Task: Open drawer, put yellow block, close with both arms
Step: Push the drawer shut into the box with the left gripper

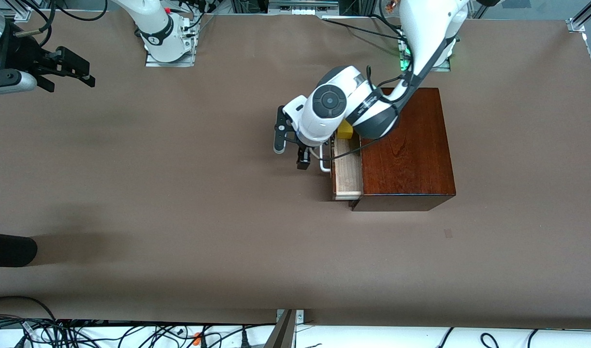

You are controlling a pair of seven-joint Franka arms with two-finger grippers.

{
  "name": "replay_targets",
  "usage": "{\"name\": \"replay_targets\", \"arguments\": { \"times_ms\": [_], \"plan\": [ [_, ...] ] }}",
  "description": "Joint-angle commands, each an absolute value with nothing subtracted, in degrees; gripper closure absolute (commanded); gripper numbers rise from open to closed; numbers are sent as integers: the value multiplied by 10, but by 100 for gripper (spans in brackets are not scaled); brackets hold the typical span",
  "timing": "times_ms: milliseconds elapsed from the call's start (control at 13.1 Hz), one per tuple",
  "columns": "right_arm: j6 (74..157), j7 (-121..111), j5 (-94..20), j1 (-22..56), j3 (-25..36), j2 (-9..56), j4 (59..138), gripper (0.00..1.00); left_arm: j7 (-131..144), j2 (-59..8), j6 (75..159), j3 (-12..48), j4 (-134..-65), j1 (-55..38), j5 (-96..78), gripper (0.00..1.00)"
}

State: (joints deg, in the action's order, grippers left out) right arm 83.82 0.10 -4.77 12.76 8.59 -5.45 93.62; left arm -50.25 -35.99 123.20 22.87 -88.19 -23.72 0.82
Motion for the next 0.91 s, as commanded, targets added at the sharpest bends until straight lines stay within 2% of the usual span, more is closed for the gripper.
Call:
{"name": "replay_targets", "arguments": {
  "times_ms": [0,305,457,610,838],
  "plan": [
    [848,11,-37,126,84,-47,927,0,-518,-347,1227,226,-894,-246,7,0],
    [843,11,18,131,79,-38,910,0,-518,-344,1180,221,-915,-243,15,0],
    [824,11,47,135,55,-36,908,0,-516,-340,1150,223,-915,-242,60,0],
    [825,12,41,132,58,-12,907,0,-517,-335,1127,222,-914,-241,63,0],
    [825,11,40,129,60,-8,902,0,-519,-334,1113,221,-914,-230,74,0]
  ]
}}
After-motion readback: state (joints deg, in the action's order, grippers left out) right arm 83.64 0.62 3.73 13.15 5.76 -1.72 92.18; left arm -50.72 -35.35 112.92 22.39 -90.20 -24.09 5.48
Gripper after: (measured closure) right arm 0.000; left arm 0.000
